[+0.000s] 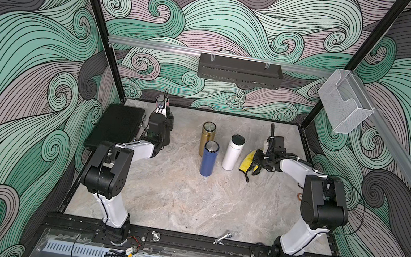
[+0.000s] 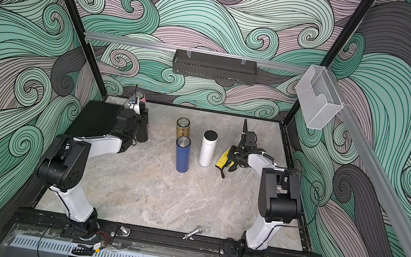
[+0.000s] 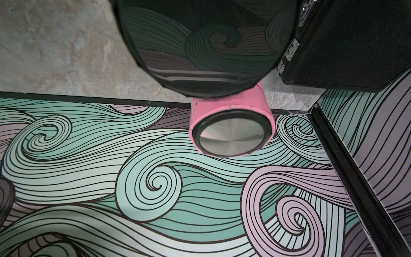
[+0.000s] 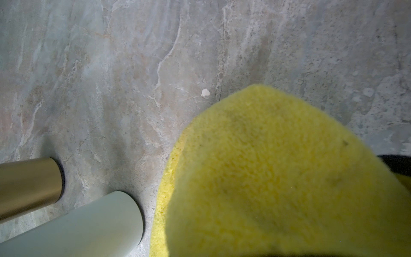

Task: Wipe the surface of the thermos
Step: Place the cleaning item at the center of the board.

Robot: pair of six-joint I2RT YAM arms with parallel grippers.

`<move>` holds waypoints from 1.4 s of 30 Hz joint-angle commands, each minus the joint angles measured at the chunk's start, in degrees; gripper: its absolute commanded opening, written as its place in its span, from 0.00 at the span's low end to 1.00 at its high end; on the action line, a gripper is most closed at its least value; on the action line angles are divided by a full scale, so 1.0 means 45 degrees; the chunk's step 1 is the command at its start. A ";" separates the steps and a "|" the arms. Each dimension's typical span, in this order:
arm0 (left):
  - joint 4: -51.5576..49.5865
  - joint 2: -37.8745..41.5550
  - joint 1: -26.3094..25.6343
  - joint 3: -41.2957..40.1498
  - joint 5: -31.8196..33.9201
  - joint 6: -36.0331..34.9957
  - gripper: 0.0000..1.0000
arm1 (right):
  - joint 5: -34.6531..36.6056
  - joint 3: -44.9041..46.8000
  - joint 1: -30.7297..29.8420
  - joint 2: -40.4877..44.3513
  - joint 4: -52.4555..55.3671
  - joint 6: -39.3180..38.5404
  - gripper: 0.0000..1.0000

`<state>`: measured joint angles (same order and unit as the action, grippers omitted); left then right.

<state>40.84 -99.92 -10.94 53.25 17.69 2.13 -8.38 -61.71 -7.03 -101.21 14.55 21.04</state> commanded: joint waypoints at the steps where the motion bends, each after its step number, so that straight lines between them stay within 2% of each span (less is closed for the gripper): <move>1: 0.1393 -0.0264 0.0155 0.0468 -0.0105 0.0207 0.00 | 0.0137 -0.0425 -0.0172 -0.0134 0.0181 -0.0066 0.16; 8: 0.1329 -0.0410 0.0185 0.0366 -0.0243 0.0249 0.00 | 0.0327 -0.0593 -0.0346 -0.0203 0.0309 -0.0066 0.17; 9: 0.1330 -0.0380 0.0185 0.0329 -0.0215 0.0249 0.08 | 0.0349 -0.0631 -0.0371 -0.0219 0.0332 -0.0066 0.17; 13: 0.1354 -0.0262 0.0185 0.0144 -0.0275 0.0307 0.30 | 0.0373 -0.0796 -0.0505 -0.0307 0.0486 -0.0078 0.17; 17: 0.1266 -0.0179 0.0185 0.0031 -0.0307 0.0424 0.44 | 0.0503 -0.0856 -0.0574 -0.0316 0.0538 -0.0048 0.17; 18: 0.1156 -0.0179 0.0185 0.0041 -0.0226 0.0476 0.50 | 0.0522 -0.0842 -0.0587 -0.0284 0.0547 -0.0051 0.18; 19: 0.1144 -0.0143 0.0185 0.0033 -0.0147 0.0519 0.62 | 0.0512 -0.0854 -0.0590 -0.0284 0.0556 -0.0047 0.18; 20: 0.1147 -0.0124 0.0186 0.0003 -0.0081 0.0541 0.70 | 0.0496 -0.0881 -0.0620 -0.0264 0.0576 -0.0057 0.18; 22: 0.1089 -0.0053 0.0185 -0.0037 -0.0024 0.0590 0.74 | 0.0539 -0.0856 -0.0657 -0.0247 0.0615 -0.0066 0.23; 24: 0.0904 0.0043 0.0185 0.0001 0.0029 0.0620 0.77 | 0.0537 -0.0837 -0.0694 -0.0235 0.0652 -0.0104 0.35; 25: 0.0882 0.0084 0.0185 -0.0009 0.0033 0.0638 0.84 | 0.0569 -0.0820 -0.0714 -0.0224 0.0653 -0.0095 0.38; 26: 0.0813 0.0131 0.0185 0.0001 0.0112 0.0659 0.87 | 0.0584 -0.0817 -0.0724 -0.0224 0.0671 -0.0135 0.43; 27: 0.0743 0.0199 0.0185 0.0013 0.0163 0.0659 0.98 | 0.0602 -0.0836 -0.0724 -0.0246 0.0698 -0.0139 0.46; 29: 0.0514 0.0310 0.0185 0.0069 0.0240 0.0623 0.99 | 0.0602 -0.0798 -0.0727 -0.0224 0.0693 -0.0143 0.51; 35: -0.0205 0.0954 0.0165 0.0111 0.0148 0.0581 0.99 | 0.0594 -0.0722 -0.0750 -0.0227 0.0670 -0.0124 0.54; 37: -0.0355 0.1232 0.0165 0.0089 0.0088 0.0601 0.99 | 0.0659 -0.0660 -0.0757 -0.0117 0.0674 -0.0105 0.59; 41: -0.0914 0.1680 0.0126 0.0360 -0.0022 0.0384 0.99 | 0.0896 -0.0666 -0.0844 0.0371 0.0969 -0.0418 0.82; 42: -0.1202 0.1757 0.0109 0.0480 -0.0079 0.0305 0.99 | 0.0951 -0.0674 -0.0855 0.0503 0.1048 -0.0500 0.85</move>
<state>39.05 -93.97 -10.61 53.19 17.80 4.51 -5.76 -64.12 -10.22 -101.54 17.63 19.86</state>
